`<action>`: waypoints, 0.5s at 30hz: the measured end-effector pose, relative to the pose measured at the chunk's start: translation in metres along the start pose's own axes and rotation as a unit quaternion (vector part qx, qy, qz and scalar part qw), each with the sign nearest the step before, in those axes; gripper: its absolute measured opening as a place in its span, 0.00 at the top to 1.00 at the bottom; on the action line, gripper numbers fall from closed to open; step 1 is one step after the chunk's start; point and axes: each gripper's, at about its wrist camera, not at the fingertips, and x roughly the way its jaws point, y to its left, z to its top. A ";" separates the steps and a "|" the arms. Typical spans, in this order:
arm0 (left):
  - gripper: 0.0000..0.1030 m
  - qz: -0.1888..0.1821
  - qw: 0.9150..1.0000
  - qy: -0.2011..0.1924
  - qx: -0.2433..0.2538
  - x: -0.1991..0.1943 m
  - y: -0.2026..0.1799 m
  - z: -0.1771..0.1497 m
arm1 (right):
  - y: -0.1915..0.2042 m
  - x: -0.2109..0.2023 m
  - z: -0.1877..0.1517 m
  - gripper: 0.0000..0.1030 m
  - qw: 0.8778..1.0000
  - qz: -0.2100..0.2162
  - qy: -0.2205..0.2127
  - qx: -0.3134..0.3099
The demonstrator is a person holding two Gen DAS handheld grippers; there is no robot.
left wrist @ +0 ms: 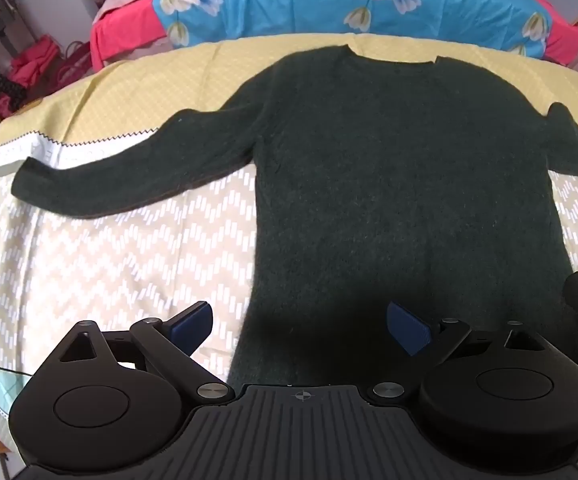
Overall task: Fold small clothes
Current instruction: 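Move the right tool toward the sweater sleeve nearest it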
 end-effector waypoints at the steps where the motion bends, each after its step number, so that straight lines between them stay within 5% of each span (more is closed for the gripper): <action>1: 0.00 0.000 1.000 0.001 0.000 0.000 0.000 0.000 | -0.001 0.001 0.000 0.02 1.000 0.000 0.001 0.002; 15: 0.00 -0.002 1.000 -0.004 -0.003 0.002 0.001 0.004 | -0.009 0.013 0.013 0.04 1.000 0.016 0.009 0.001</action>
